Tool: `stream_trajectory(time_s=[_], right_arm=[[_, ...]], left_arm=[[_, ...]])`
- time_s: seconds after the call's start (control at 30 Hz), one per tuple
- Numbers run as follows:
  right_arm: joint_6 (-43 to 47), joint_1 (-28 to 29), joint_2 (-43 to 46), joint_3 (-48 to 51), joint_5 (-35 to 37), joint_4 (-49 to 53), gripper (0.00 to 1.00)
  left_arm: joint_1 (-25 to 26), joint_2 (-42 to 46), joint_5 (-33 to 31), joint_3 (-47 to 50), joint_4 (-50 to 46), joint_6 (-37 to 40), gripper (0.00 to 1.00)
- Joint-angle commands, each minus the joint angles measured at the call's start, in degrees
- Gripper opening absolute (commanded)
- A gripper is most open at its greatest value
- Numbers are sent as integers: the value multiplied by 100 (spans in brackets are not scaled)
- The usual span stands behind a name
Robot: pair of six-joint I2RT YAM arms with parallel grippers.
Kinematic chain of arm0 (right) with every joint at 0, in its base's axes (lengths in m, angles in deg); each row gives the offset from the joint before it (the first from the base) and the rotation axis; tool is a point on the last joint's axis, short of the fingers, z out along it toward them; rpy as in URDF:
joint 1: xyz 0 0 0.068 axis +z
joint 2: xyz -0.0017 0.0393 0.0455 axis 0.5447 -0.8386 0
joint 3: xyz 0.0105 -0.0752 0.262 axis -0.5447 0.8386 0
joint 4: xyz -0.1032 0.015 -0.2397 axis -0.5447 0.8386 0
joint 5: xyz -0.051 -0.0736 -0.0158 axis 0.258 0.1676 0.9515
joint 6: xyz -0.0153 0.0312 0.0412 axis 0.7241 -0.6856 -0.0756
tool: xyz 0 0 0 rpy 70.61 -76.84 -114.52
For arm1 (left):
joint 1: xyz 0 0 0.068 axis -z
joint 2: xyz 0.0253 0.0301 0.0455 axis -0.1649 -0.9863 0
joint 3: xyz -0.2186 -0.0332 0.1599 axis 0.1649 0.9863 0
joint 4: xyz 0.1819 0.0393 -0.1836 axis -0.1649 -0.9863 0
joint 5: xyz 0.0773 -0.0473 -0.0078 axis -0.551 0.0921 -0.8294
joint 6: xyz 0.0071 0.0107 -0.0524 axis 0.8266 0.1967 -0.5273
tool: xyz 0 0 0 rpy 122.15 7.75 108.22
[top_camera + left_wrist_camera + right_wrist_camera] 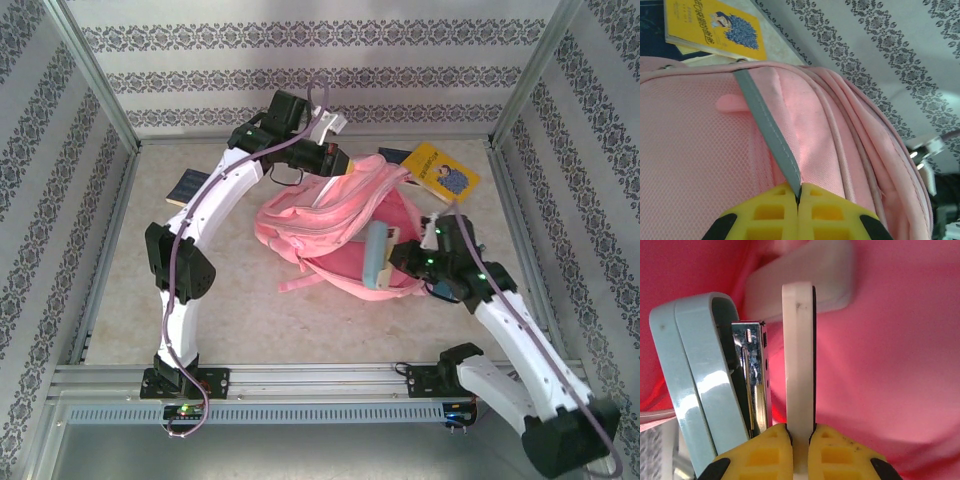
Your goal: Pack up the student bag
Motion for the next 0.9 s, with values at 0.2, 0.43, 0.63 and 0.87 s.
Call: stream_trajectory(time_s=[0.2, 0.43, 0.63, 0.87], right_arm=[[80, 507, -2071, -448, -595, -2516, 0], [-761, 774, -3346, -913, -508, -3897, 0], [-1810, 1280, -4362, -1700, 103, -4125, 5], [-2352, 1724, -5226, -2394, 624, -4071, 51]], left_arm=[[-7, 17, 994, -415, 499, -200, 0], [8, -42, 1285, -353, 709, -335, 0], [9, -68, 1339, -242, 880, -411, 0], [-16, -208, 1323, -446, 696, -289, 0]])
